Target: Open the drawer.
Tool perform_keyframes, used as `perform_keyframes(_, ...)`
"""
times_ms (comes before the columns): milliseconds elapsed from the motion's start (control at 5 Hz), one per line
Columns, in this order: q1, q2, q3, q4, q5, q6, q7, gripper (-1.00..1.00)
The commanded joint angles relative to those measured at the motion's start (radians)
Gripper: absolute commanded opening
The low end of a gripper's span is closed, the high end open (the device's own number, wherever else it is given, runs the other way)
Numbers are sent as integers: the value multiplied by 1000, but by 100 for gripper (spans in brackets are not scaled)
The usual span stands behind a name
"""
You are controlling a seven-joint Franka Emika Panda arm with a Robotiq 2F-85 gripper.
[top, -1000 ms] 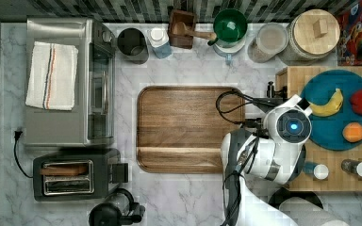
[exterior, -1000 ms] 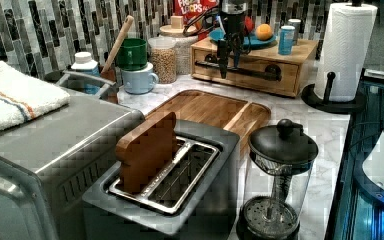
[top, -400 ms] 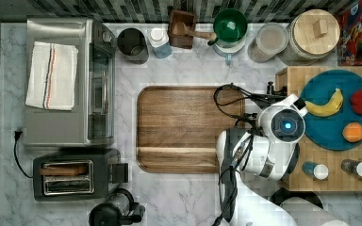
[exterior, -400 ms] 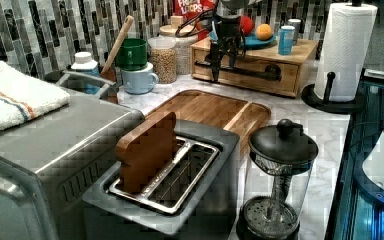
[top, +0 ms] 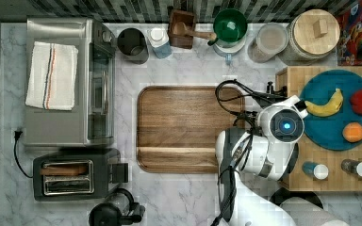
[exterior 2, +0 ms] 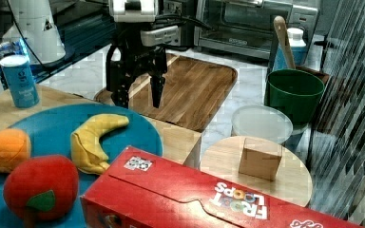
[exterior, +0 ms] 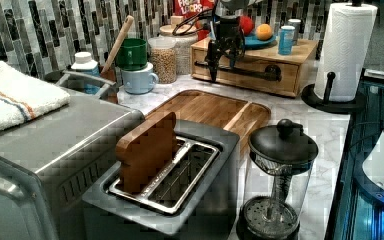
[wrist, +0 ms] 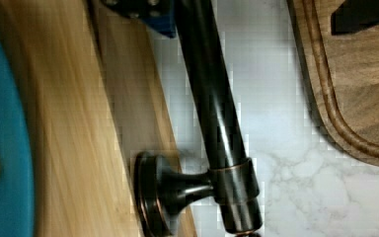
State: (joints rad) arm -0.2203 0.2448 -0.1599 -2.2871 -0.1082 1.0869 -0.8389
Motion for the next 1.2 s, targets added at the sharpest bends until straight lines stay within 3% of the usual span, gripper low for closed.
perform_keyframes(200,195,71,207,-71,31,112,225,100)
perform_keyframes(400,230,51,245,-77,18,88,332,100)
perform_keyframes(800,194,-3,324,-85,43,-9,368,100)
perform_keyframes(1200,223,-7,322,-48,29,-54,459,100)
